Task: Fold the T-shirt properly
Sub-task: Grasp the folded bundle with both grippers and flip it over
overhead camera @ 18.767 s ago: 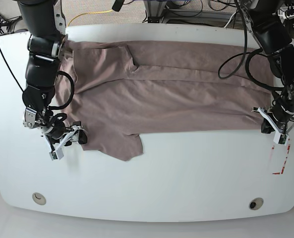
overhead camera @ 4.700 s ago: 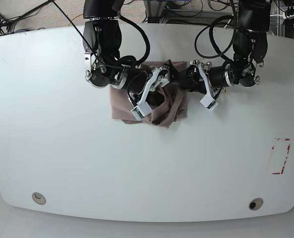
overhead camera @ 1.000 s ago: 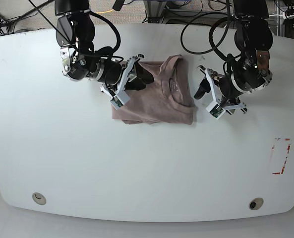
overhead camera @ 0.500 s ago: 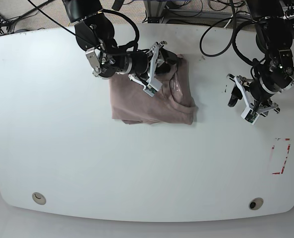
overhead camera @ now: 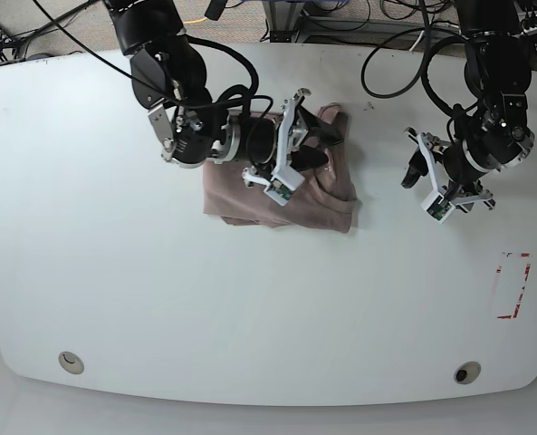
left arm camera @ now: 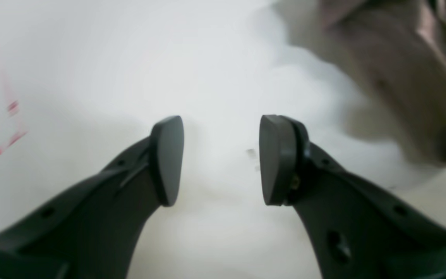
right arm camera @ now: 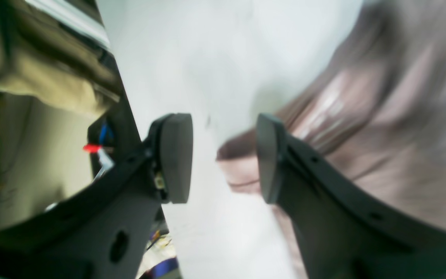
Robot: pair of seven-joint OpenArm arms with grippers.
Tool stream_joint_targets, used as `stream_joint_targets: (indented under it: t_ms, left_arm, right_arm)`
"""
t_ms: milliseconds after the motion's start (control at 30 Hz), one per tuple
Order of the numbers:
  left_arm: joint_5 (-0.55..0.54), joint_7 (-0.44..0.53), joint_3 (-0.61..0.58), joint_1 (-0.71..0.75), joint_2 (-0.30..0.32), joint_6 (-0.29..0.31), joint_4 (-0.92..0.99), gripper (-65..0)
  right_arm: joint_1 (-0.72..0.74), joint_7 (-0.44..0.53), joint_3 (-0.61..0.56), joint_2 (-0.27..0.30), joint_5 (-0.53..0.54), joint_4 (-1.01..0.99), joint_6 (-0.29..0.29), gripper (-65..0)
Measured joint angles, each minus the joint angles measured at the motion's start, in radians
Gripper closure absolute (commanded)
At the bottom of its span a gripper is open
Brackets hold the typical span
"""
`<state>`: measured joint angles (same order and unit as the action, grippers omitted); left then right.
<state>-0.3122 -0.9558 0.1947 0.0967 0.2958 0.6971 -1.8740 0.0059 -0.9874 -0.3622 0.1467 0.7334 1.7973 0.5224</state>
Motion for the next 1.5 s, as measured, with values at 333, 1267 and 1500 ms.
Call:
stream_joint_targets:
  t_ms: [333,1267,1500]
  left_arm:
    - [0.006,0.002,-0.31,-0.027,-0.024,0.0,0.0,-29.3]
    - [0.255,0.014,-0.526,-0.049,-0.151,0.001,0.167,-29.3]
    - [0.233,0.031,-0.533,-0.089,-0.1,0.008,0.19,-29.3]
  right_arm:
    - [-0.007,-0.003,0.342,0.134,0.109,-0.001,-0.008,-25.5]
    - [0.19,0.197,0.395,0.056,-0.457,-0.501,0.167,-25.4]
    - [0.132,0.224,0.401,0.052,-0.496,-0.448,0.167,-25.4]
